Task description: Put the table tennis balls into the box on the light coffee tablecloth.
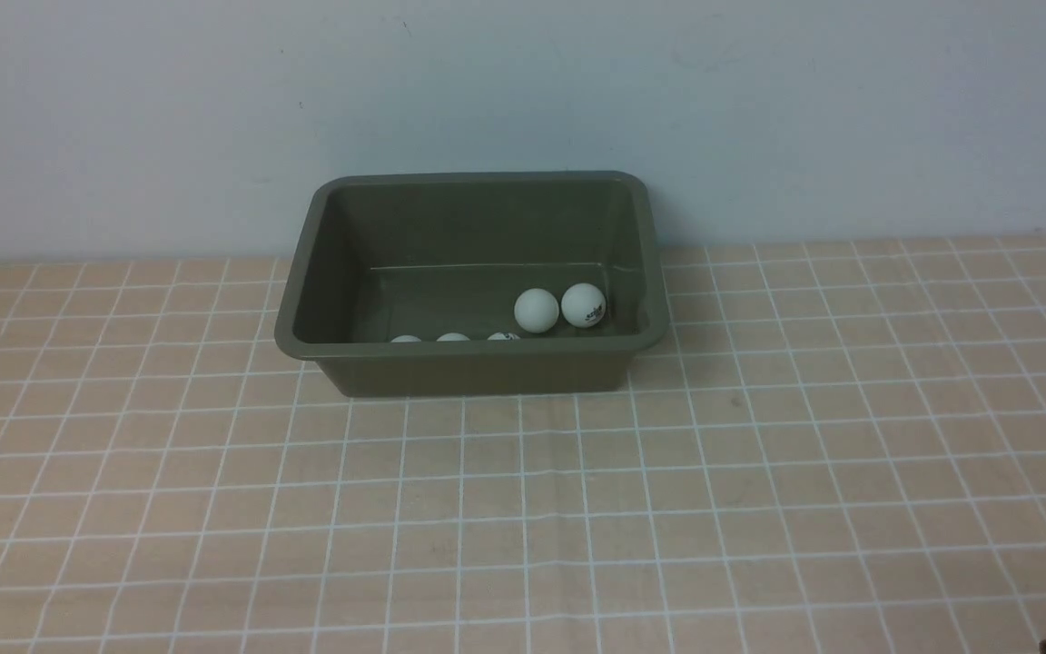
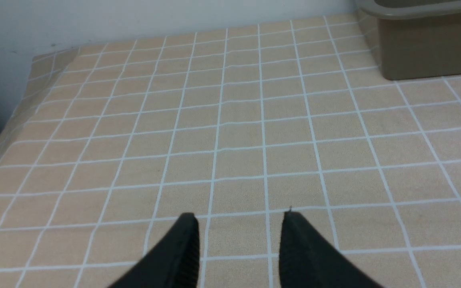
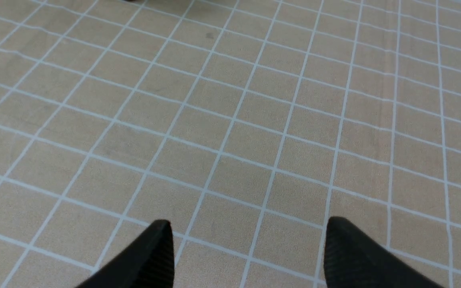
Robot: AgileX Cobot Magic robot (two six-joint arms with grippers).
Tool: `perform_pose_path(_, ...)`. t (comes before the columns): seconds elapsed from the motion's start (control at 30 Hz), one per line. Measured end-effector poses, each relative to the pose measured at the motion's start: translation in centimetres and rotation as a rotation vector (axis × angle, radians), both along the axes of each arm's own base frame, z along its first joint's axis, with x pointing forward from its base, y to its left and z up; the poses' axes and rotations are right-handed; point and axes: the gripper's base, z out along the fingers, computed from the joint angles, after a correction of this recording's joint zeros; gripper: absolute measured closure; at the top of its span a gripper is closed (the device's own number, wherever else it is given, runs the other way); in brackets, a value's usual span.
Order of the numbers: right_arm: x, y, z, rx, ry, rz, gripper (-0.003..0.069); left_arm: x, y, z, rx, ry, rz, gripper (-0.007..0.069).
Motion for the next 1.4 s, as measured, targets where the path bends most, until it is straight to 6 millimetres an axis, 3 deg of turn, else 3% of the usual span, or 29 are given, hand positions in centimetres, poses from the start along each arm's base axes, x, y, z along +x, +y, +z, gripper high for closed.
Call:
perform_pose_path(0.5, -0.2, -0.1, 0.2, -0.007, -0.028, -0.007, 0.0196, 0.0, 0.0, 0.0, -0.002, 0.0, 0.0, 0.04)
perform_pose_path(0.7, -1.4, -0.8, 2.0, 0.033, -0.271, -0.092, 0.0196, 0.0, 0.0, 0.0, -0.003, 0.0, 0.0, 0.04)
perform_pose_path(0.93, -2.8, -1.0, 2.7, 0.059, -0.397, -0.125, 0.0196, 0.0, 0.0, 0.0, -0.003, 0.0, 0.0, 0.04)
perform_pose_path(1.4, -3.0, -1.0, 1.6, 0.061, -0.419, -0.128, 0.0196, 0.0, 0.0, 0.0, -0.003, 0.0, 0.0, 0.04)
